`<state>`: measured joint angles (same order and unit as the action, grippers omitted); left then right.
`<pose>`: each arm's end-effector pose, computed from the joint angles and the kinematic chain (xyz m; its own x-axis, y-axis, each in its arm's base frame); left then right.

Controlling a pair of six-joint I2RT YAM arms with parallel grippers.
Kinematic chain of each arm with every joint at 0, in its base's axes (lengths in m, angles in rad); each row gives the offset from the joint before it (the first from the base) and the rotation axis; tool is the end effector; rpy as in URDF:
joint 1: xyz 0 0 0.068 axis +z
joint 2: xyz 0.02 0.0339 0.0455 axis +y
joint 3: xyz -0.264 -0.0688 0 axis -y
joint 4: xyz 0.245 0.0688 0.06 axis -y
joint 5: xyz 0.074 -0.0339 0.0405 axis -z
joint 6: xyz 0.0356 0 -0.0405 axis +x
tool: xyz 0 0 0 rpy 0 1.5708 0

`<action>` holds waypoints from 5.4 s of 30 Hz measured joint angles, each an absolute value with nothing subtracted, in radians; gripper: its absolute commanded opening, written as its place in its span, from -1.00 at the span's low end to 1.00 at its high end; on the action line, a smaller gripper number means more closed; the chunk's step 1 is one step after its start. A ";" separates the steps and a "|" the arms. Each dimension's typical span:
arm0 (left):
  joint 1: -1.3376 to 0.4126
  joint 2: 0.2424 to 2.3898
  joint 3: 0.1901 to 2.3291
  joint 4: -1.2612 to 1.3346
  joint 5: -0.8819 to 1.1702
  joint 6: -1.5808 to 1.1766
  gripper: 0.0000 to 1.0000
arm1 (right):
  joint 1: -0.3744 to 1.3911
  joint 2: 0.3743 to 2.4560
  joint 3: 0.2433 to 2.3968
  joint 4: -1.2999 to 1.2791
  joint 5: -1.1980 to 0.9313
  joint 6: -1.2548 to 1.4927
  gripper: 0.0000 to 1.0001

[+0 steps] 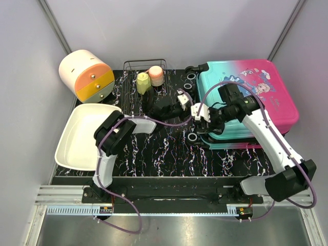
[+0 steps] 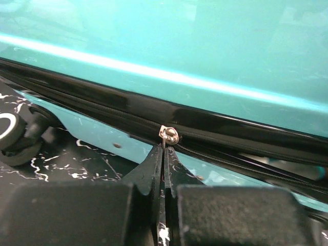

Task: Open, take out, and arrange the luggage

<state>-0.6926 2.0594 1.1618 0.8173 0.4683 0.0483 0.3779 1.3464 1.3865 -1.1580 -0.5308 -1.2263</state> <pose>0.3353 -0.2991 0.1840 -0.0174 0.0704 -0.9974 0.9180 0.3965 0.0120 0.2252 0.1088 0.3465 0.2110 -0.7896 -0.5762 -0.9636 -0.0692 -0.2581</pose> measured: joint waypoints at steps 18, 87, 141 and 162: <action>-0.626 2.155 1.332 0.730 0.381 0.052 -1.00 | 0.247 1.209 1.288 -1.249 -0.508 -1.385 -0.86; -0.743 1.910 0.962 0.866 0.290 0.132 -1.00 | -0.664 1.764 1.356 -0.943 -0.316 -0.201 -0.87; -0.976 2.126 1.139 0.983 -0.129 -0.048 -1.00 | -0.300 1.507 1.481 -1.229 -0.177 -0.141 -0.87; -0.800 1.920 0.846 1.049 -0.102 0.023 -1.00 | -0.417 1.557 1.552 -1.284 -0.186 -0.262 -1.00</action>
